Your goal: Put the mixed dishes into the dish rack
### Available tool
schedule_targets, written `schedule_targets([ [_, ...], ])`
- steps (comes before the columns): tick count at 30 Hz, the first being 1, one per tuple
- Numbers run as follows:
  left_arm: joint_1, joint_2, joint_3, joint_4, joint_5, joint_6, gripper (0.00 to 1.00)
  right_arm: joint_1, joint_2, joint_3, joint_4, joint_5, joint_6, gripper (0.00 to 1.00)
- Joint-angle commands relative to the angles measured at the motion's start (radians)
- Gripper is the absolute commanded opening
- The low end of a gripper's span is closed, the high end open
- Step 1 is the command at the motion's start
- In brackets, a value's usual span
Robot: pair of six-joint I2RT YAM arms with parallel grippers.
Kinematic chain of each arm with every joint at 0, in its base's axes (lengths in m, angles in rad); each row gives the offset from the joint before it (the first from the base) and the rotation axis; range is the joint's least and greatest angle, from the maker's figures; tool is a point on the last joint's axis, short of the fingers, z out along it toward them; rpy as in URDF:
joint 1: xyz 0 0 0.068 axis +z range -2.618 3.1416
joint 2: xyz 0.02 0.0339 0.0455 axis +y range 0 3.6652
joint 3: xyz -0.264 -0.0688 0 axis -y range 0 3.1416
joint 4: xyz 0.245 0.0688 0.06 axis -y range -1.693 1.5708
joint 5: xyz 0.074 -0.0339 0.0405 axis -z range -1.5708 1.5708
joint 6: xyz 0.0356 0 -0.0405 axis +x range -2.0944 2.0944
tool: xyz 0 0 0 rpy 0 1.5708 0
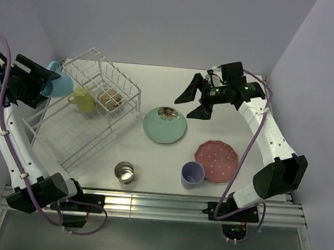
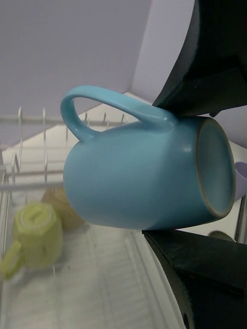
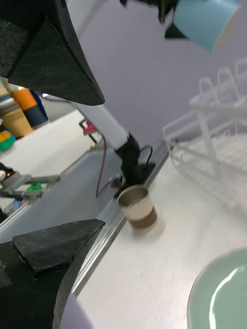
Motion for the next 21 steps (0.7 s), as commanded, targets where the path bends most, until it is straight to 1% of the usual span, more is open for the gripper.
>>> schedule_targets([
  [1, 0.040, -0.014, 0.095, -0.113, -0.111, 0.067, 0.00, 0.001, -0.018, 0.023, -0.166, 0.128, -0.172, 0.99],
  [2, 0.049, 0.008, 0.099, -0.152, -0.122, 0.075, 0.00, 0.001, -0.021, 0.021, -0.177, 0.143, -0.183, 0.99],
  [5, 0.049, 0.025, 0.064, -0.187, -0.142, 0.069, 0.00, 0.001, -0.030, 0.009, -0.194, 0.171, -0.202, 0.99],
  [10, 0.049, 0.023, -0.098, -0.187, -0.150, 0.043, 0.00, 0.001, -0.035, -0.003, -0.209, 0.194, -0.211, 0.98],
  [15, 0.048, 0.002, -0.273, -0.128, -0.134, 0.018, 0.00, 0.001, -0.052, -0.025, -0.234, 0.243, -0.225, 0.98],
  [21, -0.003, 0.005, -0.383, -0.038, -0.154, -0.023, 0.00, -0.001, -0.068, -0.040, -0.269, 0.287, -0.243, 0.98],
])
